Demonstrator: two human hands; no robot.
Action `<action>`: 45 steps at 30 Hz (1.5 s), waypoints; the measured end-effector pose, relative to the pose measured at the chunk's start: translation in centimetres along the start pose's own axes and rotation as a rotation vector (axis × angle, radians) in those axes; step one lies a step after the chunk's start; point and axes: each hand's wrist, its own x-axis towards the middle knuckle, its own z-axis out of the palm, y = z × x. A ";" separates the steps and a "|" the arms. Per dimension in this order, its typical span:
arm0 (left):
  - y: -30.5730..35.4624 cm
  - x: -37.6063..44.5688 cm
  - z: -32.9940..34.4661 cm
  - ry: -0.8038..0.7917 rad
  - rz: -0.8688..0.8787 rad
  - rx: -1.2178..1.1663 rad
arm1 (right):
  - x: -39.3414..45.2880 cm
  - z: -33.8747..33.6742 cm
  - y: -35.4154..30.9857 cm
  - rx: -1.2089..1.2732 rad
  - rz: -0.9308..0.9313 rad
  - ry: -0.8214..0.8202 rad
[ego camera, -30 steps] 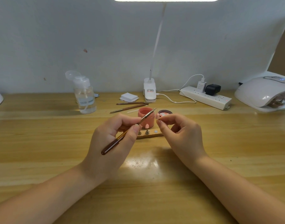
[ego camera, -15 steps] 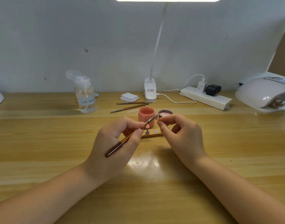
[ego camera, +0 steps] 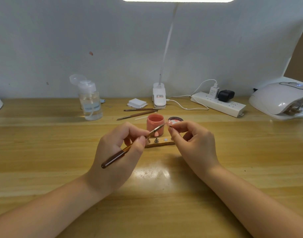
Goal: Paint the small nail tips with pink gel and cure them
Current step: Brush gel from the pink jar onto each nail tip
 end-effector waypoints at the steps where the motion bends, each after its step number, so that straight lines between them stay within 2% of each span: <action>1: 0.0 0.1 0.1 0.012 -0.023 -0.020 | 0.0 0.0 0.0 0.010 -0.002 -0.005; 5: -0.1 0.0 0.4 0.004 -0.114 -0.107 | -0.1 0.1 -0.1 0.043 -0.012 -0.015; 10: -0.1 -0.1 0.2 0.014 -0.137 -0.186 | -0.1 0.1 -0.1 0.059 0.016 -0.003; 15: 0.0 -0.2 0.4 -0.028 -0.152 -0.149 | -0.1 0.1 -0.1 0.084 0.062 0.006; 22: -0.4 0.2 0.0 0.131 -0.149 -0.117 | 0.1 -0.1 -0.3 0.102 0.143 -0.018; 32: -1.5 0.5 -0.2 0.112 -0.042 0.066 | 0.6 0.8 -0.2 -0.480 0.203 -0.234; 41: -2.1 0.3 -0.4 0.083 0.006 0.126 | 0.7 -1.0 -0.4 -0.705 0.153 -0.307; 45: -2.2 0.2 -0.4 0.065 0.035 0.161 | 2.2 -3.0 1.0 -0.768 0.256 -0.381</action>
